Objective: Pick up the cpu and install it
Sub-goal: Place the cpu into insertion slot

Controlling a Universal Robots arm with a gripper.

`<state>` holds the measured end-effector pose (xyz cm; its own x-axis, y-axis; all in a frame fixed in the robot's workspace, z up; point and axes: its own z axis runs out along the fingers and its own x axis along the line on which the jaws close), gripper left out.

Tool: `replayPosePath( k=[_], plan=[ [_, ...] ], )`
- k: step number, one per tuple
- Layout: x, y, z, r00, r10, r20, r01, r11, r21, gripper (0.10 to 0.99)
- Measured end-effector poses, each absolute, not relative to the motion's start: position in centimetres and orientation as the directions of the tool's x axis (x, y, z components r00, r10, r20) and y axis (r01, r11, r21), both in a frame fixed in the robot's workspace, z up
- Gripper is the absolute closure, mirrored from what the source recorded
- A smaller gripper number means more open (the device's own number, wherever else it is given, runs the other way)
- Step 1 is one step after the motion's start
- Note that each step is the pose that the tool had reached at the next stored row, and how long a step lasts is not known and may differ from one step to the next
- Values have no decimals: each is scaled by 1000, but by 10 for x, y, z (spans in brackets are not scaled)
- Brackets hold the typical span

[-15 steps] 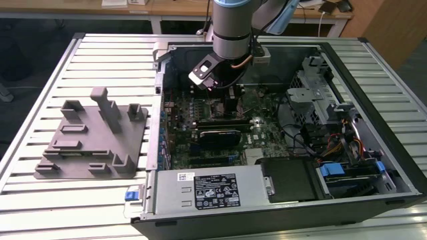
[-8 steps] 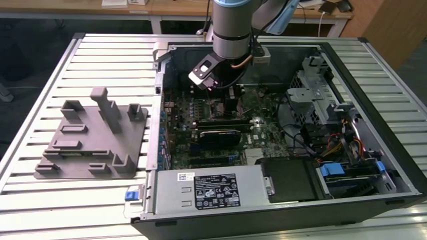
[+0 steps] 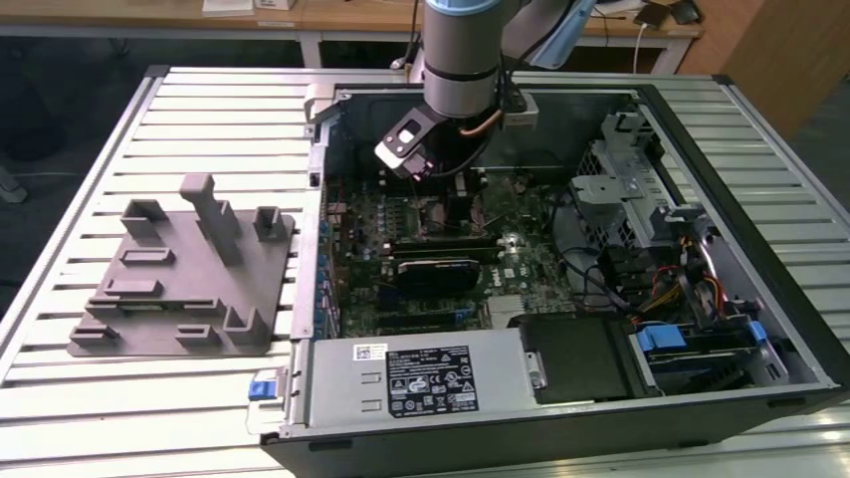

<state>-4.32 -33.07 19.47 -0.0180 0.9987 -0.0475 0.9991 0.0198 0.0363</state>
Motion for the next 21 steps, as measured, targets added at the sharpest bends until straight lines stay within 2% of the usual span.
replayPosePath(
  k=[21],
  plan=[
    [-44,-331,195,-18,999,-39,999,19,37,553]
  ],
)
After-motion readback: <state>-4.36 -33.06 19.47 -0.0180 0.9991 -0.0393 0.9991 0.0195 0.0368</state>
